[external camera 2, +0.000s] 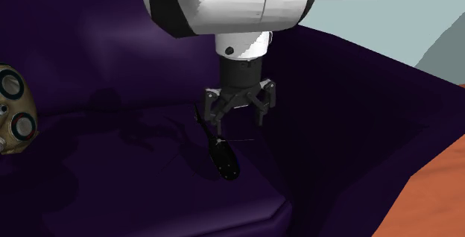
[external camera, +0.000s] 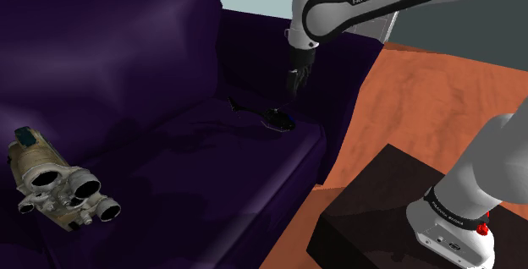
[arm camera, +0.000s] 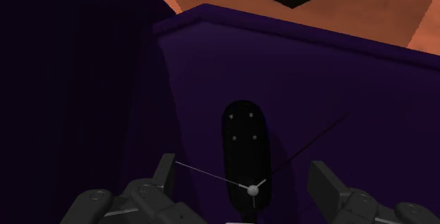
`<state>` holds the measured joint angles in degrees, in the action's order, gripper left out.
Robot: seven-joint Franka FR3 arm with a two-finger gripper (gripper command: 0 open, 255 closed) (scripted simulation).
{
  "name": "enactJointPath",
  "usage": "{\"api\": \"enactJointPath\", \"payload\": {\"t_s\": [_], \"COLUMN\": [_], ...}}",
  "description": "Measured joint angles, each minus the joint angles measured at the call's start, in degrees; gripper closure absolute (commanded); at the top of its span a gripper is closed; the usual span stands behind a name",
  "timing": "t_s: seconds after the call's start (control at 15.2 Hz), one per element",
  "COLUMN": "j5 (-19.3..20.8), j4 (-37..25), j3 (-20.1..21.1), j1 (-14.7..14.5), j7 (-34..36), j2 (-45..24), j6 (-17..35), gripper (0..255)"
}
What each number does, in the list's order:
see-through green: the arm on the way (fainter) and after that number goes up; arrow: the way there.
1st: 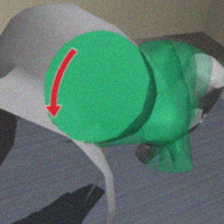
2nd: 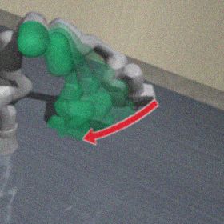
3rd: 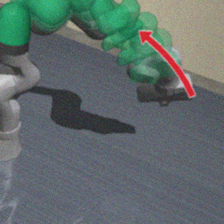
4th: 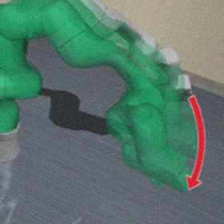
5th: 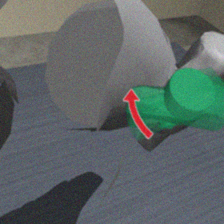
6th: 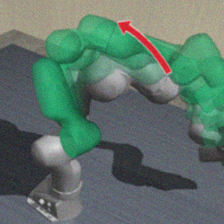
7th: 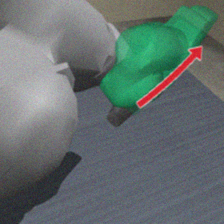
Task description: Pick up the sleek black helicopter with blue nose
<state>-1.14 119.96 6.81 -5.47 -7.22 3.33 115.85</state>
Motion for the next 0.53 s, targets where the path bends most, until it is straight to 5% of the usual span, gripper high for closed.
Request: {"api": "enactJointPath", "payload": {"t_s": [0.53], "j5": [2.6], "j4": [-13.9], "j3": [1.6], "j1": [-2.1], "j7": [0.6], "j2": [-16.2], "j6": [4.1], "gripper": [0]}}
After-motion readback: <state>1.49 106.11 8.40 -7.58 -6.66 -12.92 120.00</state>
